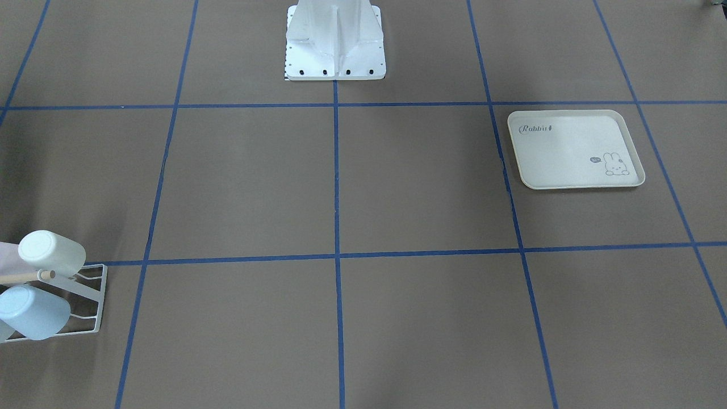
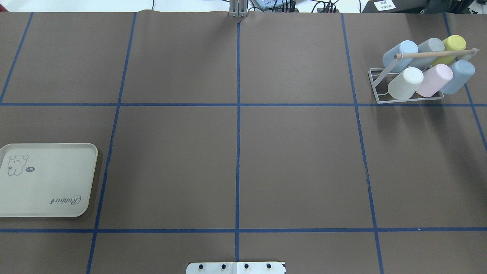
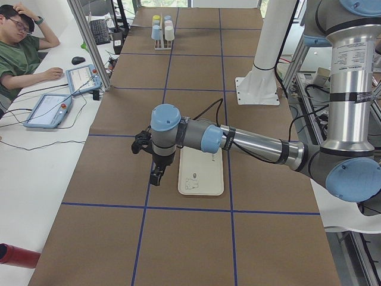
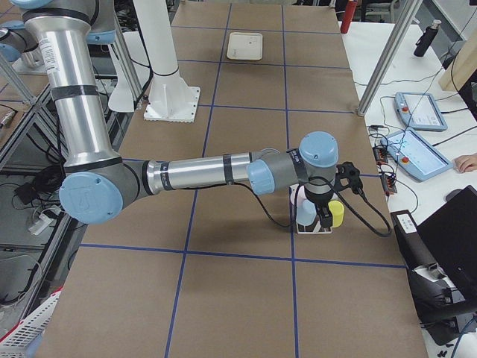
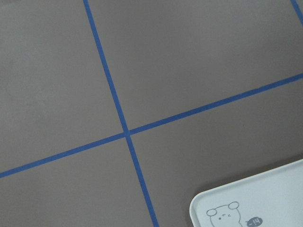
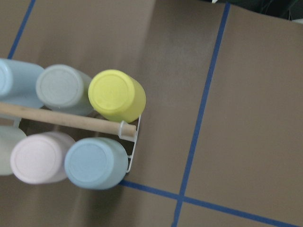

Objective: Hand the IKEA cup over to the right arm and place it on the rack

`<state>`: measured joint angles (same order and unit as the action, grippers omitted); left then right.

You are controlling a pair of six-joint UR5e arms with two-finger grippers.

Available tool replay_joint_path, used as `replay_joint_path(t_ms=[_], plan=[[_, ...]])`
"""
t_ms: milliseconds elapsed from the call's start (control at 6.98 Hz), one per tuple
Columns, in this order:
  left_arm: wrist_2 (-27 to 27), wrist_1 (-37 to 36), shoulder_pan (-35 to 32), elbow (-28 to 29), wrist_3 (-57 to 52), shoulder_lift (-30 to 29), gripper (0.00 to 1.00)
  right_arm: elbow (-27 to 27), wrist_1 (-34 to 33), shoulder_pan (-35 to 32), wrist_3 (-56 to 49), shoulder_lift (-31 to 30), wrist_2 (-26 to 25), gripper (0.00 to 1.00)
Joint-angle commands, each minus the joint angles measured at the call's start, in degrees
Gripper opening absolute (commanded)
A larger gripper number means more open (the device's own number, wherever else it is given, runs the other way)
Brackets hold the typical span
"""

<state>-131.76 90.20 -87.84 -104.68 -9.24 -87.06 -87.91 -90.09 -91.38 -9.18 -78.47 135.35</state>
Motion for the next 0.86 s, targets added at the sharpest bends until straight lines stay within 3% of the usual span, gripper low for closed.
replay_joint_path(t_ms=[0,287,717], plan=[[0.19,-0.20,-0.66,3.25,-0.96,0.83,1.00,0.37,-8.18,-1.34,-7.43,-1.85,-0.26,1.00],[0.10,0.59,-2.50,3.96,-1.48,1.37,1.00,-0.06,-5.30,-1.17,-7.86,-3.70,-3.94,1.00],[2.91,0.94,-2.33,7.81,-0.87,1.55,1.00,-0.33,-4.40,-1.17,-4.03,-5.64,-3.96,1.00]])
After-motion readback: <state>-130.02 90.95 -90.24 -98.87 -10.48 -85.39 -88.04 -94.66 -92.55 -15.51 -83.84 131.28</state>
